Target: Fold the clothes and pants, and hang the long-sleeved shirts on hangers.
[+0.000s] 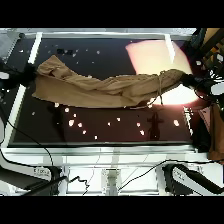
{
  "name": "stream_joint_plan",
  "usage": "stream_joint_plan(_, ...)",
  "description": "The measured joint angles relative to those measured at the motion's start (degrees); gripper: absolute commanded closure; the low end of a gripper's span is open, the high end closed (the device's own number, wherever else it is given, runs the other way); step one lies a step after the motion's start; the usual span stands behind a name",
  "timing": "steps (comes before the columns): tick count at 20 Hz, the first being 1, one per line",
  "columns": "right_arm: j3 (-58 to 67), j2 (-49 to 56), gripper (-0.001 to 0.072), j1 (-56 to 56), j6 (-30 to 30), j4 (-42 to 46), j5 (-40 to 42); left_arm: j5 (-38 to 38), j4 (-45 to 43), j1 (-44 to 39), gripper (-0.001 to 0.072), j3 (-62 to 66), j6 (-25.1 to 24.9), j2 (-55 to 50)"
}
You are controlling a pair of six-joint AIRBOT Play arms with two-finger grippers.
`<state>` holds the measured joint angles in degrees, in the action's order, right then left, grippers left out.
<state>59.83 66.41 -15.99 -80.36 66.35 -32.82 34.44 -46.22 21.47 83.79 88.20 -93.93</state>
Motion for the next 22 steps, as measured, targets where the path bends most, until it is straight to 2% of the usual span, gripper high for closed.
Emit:
stream_joint_plan(6,5.6,0.0,0.0674,0.0,-0.1,0.8,6.0,-6.0,0.4,0.7,0.0696,2.5,-1.9,11.1)
stream_joint_plan(11,9.8,0.0,0.0674,-1.1,-0.2,2.5,4.5,-5.4,0.4,4.1,0.0697,2.9,-2.2,16.7)
stream_joint_plan(13,10.4,0.0,0.0674,-2.4,-0.2,2.9,1.1,-1.8,0.1,6.1,0.0696,2.9,-2.2,17.9)
stream_joint_plan(16,10.8,0.0,0.0674,-4.9,-0.9,4.4,-7.0,7.5,-2.5,9.8,0.0697,2.9,-2.3,18.7)
stream_joint_plan(22,11.1,0.1,0.0673,-9.4,-2.4,11.1,-29.5,33.0,-20.2,15.5,0.0697,2.7,-2.1,18.2)
